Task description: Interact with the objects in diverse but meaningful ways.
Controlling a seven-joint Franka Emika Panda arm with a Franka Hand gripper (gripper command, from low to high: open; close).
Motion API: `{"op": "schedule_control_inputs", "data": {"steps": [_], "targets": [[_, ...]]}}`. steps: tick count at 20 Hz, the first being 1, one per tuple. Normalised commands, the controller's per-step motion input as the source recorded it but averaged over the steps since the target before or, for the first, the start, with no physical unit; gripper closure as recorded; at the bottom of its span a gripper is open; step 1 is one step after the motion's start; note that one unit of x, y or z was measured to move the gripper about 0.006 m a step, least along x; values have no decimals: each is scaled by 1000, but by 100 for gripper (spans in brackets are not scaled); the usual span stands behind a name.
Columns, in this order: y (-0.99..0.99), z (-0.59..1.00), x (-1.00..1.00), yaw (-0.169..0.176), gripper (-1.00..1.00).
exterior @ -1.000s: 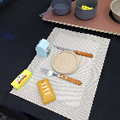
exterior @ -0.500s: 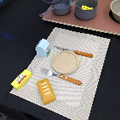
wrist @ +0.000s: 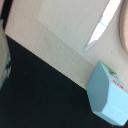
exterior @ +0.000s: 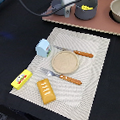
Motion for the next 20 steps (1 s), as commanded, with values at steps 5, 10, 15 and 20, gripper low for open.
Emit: {"op": "schedule_control_inputs", "data": {"steps": [5,10,15,20], "targets": [[-692,-61,85,-69,-100],[-633,-68,45,-89,-100],[-553,-69,87,-99,-100],[-321,-177,10,-59,-100]]}}
